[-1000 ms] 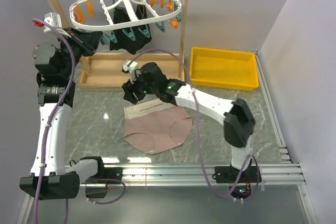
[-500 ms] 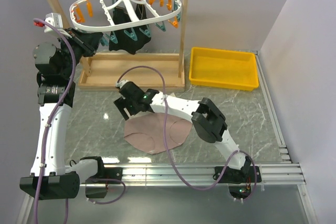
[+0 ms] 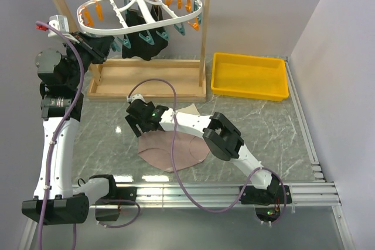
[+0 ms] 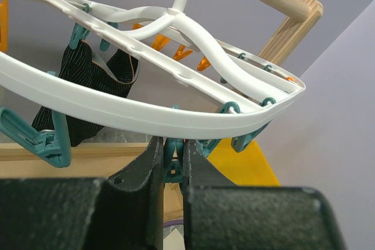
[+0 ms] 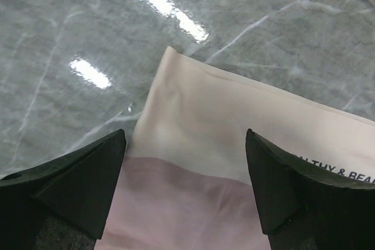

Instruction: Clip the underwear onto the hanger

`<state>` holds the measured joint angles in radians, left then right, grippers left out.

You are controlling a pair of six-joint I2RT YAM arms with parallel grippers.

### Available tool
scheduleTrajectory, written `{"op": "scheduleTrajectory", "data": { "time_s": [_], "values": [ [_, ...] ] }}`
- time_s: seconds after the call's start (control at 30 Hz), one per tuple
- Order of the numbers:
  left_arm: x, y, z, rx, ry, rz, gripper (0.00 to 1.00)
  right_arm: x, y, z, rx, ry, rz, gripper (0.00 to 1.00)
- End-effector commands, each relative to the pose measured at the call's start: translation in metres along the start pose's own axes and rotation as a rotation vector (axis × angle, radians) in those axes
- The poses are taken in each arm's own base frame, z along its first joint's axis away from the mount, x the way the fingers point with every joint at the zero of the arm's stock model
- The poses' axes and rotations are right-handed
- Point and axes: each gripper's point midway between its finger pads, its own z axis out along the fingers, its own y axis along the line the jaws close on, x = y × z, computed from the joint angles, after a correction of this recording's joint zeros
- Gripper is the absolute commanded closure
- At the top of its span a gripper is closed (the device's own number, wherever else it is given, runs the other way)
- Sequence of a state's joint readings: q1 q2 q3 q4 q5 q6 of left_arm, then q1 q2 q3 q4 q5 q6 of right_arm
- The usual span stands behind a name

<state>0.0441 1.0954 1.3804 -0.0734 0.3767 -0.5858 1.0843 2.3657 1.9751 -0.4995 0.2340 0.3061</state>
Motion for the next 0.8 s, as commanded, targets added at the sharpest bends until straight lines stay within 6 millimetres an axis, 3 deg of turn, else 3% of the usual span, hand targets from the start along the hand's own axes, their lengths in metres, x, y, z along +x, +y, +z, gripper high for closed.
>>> {"op": "scheduleTrajectory", "data": {
  "time_s": [0.0,0.37,0.6,0.73,0.77],
  "values": [
    [-0.015,-0.017,-0.01,0.043,-0.041,0.048,1.0,-0.015,-0.005,0.003,0.054,-0.056,0.0,0.1],
    [-0.015,-0.016,-0.009,0.042,-0.042,0.053,0.99,0.002,-0.039,0.004,0.072,0.018,0.032,0.11],
    [-0.016,-0.016,-0.008,0.045,-0.044,0.048,0.99,0.021,-0.04,0.008,0.014,0.086,0.063,0.18],
    [-0.014,-0.016,-0.008,0.044,-0.039,0.049,1.0,0.036,-0.039,0.015,0.016,0.122,0.072,0.35],
    [-0.014,-0.015,-0.007,0.044,-0.039,0.049,0.99,0.037,-0.04,0.016,0.018,0.124,0.071,0.45]
  ]
}}
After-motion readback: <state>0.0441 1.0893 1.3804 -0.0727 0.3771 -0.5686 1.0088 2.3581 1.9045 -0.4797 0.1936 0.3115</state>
